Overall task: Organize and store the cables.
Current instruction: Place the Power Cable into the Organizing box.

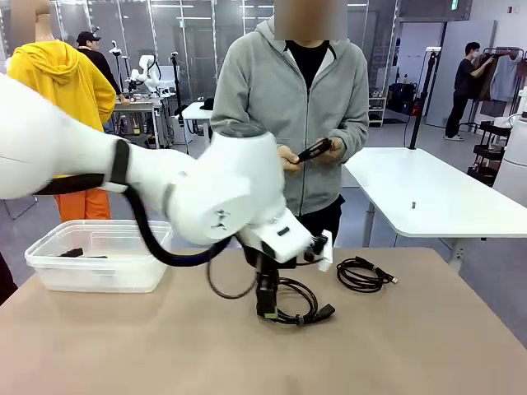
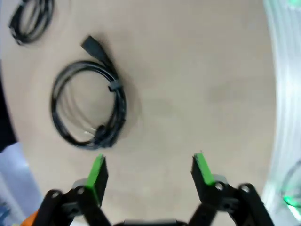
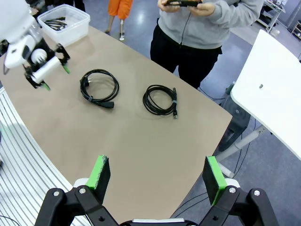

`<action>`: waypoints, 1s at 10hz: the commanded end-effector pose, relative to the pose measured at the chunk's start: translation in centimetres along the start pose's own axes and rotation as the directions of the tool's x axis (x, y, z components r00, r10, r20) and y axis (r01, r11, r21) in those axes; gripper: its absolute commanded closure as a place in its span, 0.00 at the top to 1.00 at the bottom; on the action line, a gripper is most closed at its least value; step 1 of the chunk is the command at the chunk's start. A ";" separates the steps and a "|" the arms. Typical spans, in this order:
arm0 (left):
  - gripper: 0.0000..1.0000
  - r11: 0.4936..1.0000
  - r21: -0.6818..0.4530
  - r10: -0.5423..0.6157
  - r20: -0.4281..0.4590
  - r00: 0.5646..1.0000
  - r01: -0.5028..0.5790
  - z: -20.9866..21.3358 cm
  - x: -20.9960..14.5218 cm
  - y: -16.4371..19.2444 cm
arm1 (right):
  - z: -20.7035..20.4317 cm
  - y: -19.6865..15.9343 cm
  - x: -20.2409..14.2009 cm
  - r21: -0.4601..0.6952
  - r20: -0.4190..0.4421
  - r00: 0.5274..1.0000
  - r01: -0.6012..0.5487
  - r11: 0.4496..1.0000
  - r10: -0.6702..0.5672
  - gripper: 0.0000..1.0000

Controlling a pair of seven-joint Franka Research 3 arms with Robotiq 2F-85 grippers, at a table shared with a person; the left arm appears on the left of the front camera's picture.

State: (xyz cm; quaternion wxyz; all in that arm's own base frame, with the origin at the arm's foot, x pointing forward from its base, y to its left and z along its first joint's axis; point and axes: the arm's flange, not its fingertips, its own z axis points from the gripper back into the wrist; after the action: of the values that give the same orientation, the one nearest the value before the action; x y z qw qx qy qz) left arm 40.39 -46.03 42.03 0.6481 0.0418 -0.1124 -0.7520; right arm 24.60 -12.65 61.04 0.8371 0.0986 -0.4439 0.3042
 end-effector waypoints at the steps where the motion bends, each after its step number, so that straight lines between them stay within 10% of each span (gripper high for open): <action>1: 0.90 0.998 0.007 0.068 -0.072 0.995 -0.068 -1.4 4.0 3.3 | 0.0 0.0 -0.1 0.001 0.001 1.000 0.002 1.000 -0.002 1.00; 10: 0.90 0.970 -0.107 0.200 -0.168 0.965 -0.219 -8.5 5.8 5.6 | 0.0 0.0 -0.1 0.001 0.001 1.000 0.002 1.000 -0.002 1.00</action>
State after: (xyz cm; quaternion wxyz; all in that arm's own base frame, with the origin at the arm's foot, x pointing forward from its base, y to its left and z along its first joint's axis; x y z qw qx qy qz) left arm 46.38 -53.15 35.36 0.7200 0.0568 -0.0308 -0.6910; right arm 24.60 -12.65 61.04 0.8371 0.0986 -0.4438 0.3042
